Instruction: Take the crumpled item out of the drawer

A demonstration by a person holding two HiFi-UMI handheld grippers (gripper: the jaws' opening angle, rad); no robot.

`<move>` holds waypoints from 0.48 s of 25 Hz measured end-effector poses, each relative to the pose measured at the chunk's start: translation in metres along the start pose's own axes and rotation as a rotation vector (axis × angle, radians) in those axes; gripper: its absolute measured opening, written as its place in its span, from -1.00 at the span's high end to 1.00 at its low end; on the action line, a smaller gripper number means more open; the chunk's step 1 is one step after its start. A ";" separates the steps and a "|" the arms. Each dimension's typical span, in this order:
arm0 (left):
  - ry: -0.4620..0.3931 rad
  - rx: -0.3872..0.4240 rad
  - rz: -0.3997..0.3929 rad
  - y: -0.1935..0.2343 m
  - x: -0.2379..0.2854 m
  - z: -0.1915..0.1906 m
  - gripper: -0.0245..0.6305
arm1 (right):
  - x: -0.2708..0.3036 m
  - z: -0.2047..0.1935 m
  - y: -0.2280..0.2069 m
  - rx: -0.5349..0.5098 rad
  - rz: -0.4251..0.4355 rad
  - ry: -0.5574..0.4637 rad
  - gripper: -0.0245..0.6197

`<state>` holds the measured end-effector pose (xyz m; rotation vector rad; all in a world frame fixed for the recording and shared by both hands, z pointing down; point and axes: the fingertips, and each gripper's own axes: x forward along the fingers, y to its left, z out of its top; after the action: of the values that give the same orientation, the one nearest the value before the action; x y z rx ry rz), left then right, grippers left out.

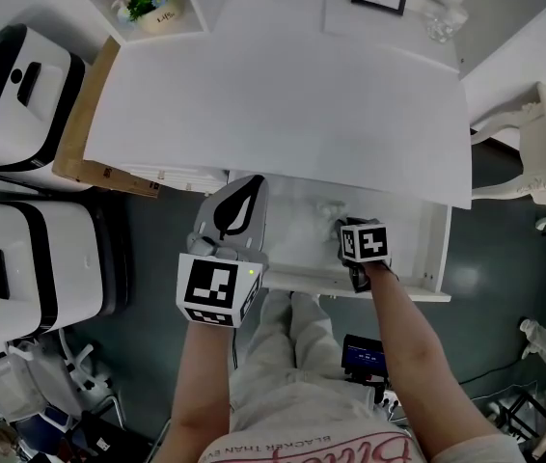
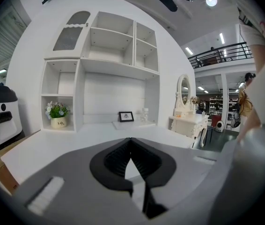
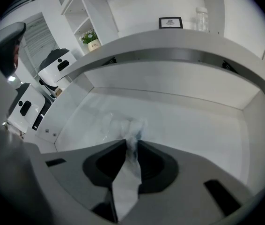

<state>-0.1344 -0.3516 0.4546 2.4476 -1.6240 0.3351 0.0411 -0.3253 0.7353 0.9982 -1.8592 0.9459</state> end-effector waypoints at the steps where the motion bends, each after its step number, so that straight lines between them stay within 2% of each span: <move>1: -0.001 -0.001 0.000 -0.001 -0.001 0.001 0.91 | -0.002 0.001 0.001 -0.004 0.000 -0.001 0.65; 6: -0.014 -0.005 -0.002 -0.003 -0.004 0.006 0.91 | -0.018 0.009 0.005 -0.060 -0.001 -0.018 0.70; 12: -0.044 -0.004 -0.007 -0.008 -0.006 0.022 0.91 | -0.048 0.022 0.006 -0.072 -0.002 -0.061 0.71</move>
<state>-0.1280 -0.3493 0.4312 2.4742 -1.6314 0.2792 0.0463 -0.3283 0.6829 0.9950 -1.9280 0.8498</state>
